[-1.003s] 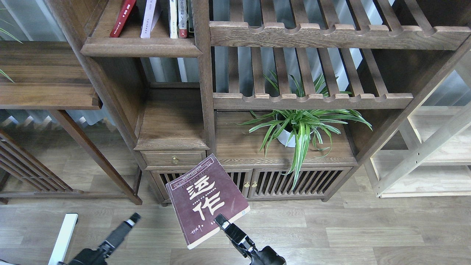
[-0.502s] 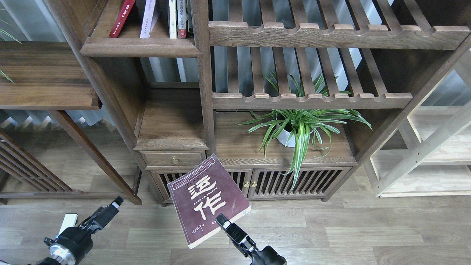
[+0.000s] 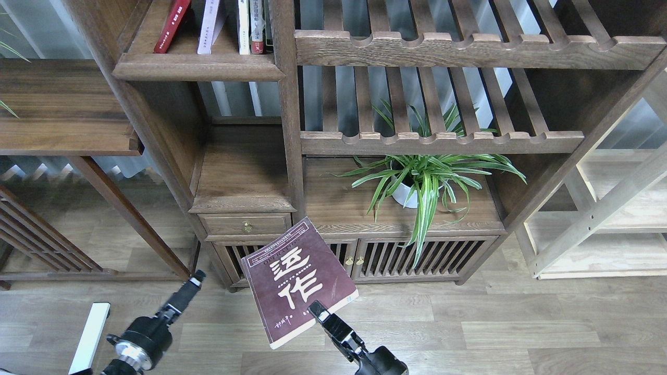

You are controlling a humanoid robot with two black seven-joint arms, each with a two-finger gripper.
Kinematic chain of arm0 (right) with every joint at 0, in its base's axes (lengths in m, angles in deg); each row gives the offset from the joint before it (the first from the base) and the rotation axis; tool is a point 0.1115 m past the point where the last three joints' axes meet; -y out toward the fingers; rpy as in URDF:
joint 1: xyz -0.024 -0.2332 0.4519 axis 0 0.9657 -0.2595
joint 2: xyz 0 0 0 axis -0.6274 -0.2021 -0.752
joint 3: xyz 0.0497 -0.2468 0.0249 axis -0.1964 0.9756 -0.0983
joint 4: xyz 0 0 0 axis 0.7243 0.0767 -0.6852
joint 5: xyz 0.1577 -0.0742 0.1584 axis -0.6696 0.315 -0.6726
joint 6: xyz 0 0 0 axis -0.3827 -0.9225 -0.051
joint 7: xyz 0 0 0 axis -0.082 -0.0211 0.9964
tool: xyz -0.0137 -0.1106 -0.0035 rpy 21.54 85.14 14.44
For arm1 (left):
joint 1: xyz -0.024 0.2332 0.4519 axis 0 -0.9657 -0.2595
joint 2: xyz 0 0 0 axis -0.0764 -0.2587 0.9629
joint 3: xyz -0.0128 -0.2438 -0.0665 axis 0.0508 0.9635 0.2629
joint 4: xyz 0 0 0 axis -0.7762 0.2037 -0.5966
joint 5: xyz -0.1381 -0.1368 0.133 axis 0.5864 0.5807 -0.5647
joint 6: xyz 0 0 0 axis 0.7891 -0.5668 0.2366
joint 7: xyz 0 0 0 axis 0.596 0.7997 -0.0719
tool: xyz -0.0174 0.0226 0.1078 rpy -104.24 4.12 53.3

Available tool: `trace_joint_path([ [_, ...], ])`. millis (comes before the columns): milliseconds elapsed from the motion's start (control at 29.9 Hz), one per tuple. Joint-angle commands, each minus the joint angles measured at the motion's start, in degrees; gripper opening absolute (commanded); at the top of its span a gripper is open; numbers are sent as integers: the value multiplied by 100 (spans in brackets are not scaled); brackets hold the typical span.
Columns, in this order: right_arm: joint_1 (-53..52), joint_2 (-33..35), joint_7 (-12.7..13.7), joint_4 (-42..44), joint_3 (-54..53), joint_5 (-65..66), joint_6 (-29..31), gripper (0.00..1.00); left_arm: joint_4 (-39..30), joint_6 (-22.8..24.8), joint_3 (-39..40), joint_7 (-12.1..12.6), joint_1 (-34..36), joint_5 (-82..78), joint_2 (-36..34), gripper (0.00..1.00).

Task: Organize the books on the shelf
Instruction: 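Bring the left gripper up to the red book's lower edge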

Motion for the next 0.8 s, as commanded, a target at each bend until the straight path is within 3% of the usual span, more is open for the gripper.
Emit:
trace_joint_path([
  [0, -37, 0, 20, 12, 15, -8, 0, 14, -20, 0, -182, 0, 9, 16, 23, 98],
  [167, -90, 0, 64, 3, 41, -17, 0, 15, -55, 0, -191, 0, -8, 25, 67, 98],
  [435, -99, 0, 125, 3, 94, -52, 0, 15, -766, 0, -147, 0, -8, 482, 94, 98],
  [769, -134, 0, 134, 3, 112, -123, 0, 15, -890, 0, -209, 0, -96, 579, 375, 98],
])
